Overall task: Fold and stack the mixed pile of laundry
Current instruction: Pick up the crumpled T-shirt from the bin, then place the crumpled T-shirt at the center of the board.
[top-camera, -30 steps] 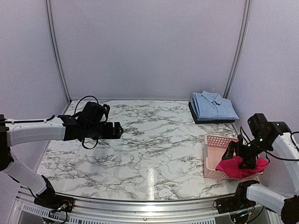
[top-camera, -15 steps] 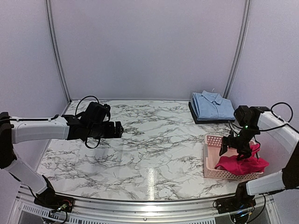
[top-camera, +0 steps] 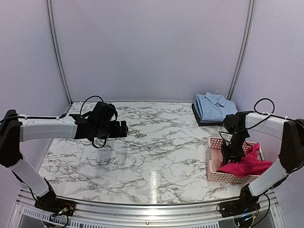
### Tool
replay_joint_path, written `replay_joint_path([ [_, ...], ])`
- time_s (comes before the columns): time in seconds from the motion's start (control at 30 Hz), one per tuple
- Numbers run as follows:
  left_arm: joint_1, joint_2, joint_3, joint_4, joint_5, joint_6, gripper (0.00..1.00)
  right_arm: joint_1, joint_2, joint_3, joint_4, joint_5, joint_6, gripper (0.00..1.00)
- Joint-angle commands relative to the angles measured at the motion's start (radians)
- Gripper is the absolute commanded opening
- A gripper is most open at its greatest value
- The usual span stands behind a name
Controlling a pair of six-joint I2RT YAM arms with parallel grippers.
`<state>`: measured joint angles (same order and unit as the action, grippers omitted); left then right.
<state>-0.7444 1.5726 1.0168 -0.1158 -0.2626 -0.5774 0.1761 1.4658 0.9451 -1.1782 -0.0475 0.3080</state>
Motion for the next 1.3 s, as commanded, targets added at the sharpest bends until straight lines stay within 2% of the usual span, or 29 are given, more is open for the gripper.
replay_joint_path([
  [0.0,-0.002,0.002,0.031,0.001,-0.042,0.007,0.99,0.006,0.011,0.023,0.038,-0.007,0.003,0.05],
  [0.03,-0.002,-0.001,0.03,-0.001,-0.046,0.009,0.99,0.002,0.007,0.048,0.031,-0.004,0.005,0.0],
  [0.17,-0.001,-0.004,0.026,-0.001,-0.051,0.013,0.99,-0.004,-0.012,0.229,0.016,0.006,0.001,0.0],
  [0.43,0.001,0.001,0.044,-0.014,-0.058,0.022,0.99,-0.002,0.042,0.718,-0.07,0.033,-0.034,0.0],
  [0.67,0.036,-0.02,0.06,-0.029,-0.037,-0.006,0.99,-0.003,0.097,1.235,-0.134,-0.017,-0.065,0.0],
  [0.77,0.058,-0.037,0.061,-0.029,-0.023,-0.016,0.99,-0.003,0.108,1.414,-0.102,-0.071,-0.061,0.0],
  [0.9,0.08,-0.045,0.075,-0.036,-0.006,-0.004,0.99,0.0,0.064,1.414,0.11,-0.231,-0.027,0.0],
  [1.03,0.103,-0.052,0.101,-0.061,0.001,0.01,0.99,0.007,0.046,1.393,0.347,-0.319,0.043,0.0],
  [1.13,0.127,-0.062,0.116,-0.08,0.003,0.011,0.99,0.026,0.087,1.393,0.528,-0.405,0.134,0.0],
  [1.27,0.164,-0.082,0.12,-0.098,0.005,-0.002,0.99,0.135,0.211,1.469,0.758,-0.454,0.232,0.0],
])
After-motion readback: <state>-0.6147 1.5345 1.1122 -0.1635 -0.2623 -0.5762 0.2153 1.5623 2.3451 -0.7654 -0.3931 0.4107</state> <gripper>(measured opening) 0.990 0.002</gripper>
